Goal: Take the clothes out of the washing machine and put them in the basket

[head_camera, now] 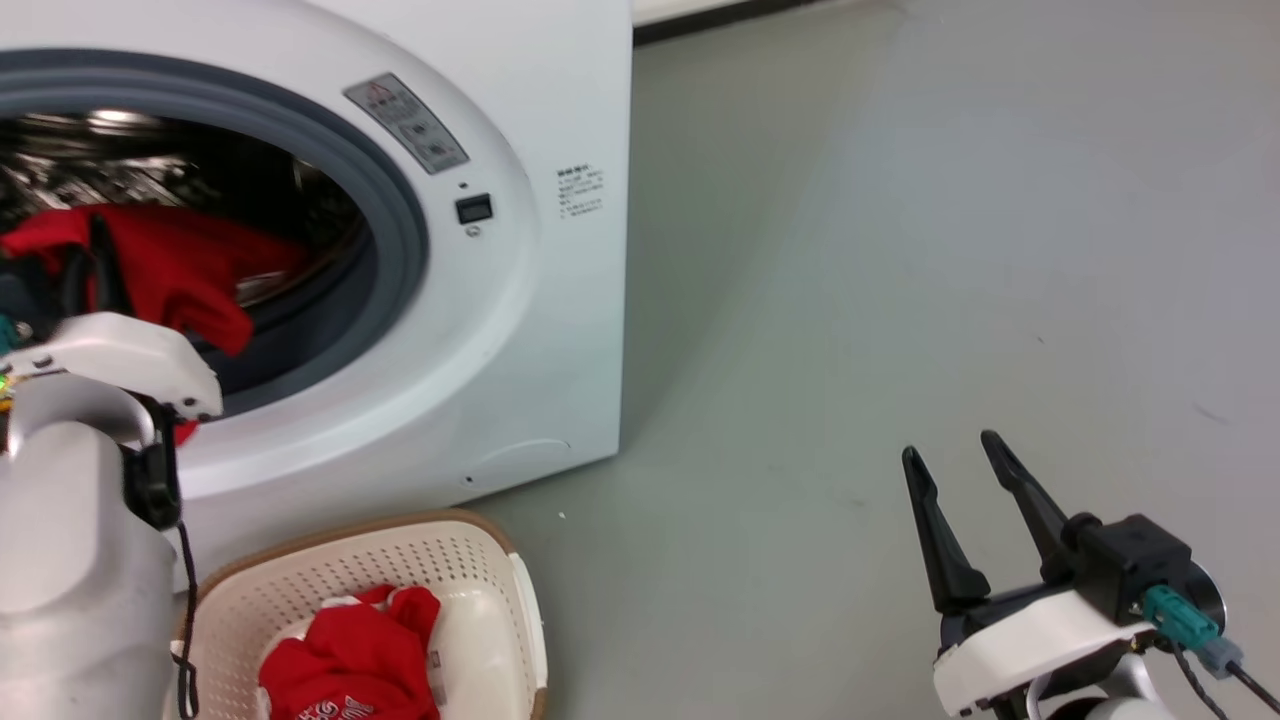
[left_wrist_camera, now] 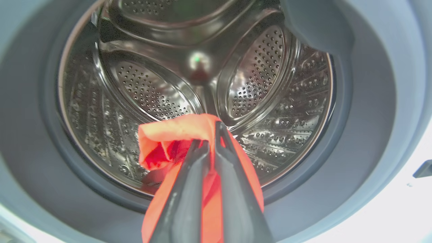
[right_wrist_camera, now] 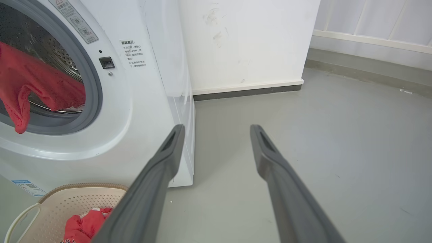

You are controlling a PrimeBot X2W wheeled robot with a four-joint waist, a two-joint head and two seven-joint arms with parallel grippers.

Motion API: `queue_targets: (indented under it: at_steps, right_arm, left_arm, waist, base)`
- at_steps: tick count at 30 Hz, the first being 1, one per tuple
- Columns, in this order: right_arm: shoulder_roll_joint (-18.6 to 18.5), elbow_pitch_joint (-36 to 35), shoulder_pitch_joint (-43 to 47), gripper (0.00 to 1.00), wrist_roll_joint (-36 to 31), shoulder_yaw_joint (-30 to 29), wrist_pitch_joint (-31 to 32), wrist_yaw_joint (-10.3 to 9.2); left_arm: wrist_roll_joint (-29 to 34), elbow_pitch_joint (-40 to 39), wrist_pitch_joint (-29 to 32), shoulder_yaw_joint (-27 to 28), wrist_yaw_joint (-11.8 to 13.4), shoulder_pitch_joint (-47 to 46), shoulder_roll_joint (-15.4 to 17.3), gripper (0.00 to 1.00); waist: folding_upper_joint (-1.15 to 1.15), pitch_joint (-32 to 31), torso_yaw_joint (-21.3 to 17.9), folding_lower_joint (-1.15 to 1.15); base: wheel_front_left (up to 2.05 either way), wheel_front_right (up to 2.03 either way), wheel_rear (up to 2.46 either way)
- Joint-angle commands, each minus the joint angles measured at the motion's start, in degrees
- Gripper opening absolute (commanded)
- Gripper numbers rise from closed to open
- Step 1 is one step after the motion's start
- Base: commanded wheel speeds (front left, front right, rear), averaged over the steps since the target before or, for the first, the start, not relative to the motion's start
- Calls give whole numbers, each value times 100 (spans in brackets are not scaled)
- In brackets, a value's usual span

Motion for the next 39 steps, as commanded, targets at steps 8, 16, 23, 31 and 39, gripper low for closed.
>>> queue_targets:
  at_steps: [8, 16, 23, 31, 39]
  right_arm:
    - [8, -313, 542, 100, -188, -46, 288, -4]
    - [7, -544, 824, 100, -171, -126, 445, -4]
    - [9, -636, 913, 100, -193, -145, 499, -4]
    - [9, -771, 807, 100, -131, -217, 517, -4]
    - [9, -731, 661, 100, -183, -126, 488, -4]
  left_arm:
    - [7, -910, -83, -278, -47, 777, -372, 0]
    - [25, -2652, 263, -508, 103, 1541, -637, 0]
    - [113, -4214, 702, -644, 302, 2218, -681, 0]
    - [63, -5419, 1273, -795, 504, 3073, -802, 0]
    - [-160, -4828, 1088, -952, 568, 3744, -1106, 0]
  waist:
    - [0, -846, 483, 2]
    - [0, -1134, 757, 2]
    - [0, -1180, 913, 2]
    - [0, -949, 1078, 2]
    - [0, -693, 1103, 2]
  base:
    - [0, 0, 0]
    - [0, 0, 0]
    - [0, 0, 0]
    - [0, 0, 0]
    - [0, 0, 0]
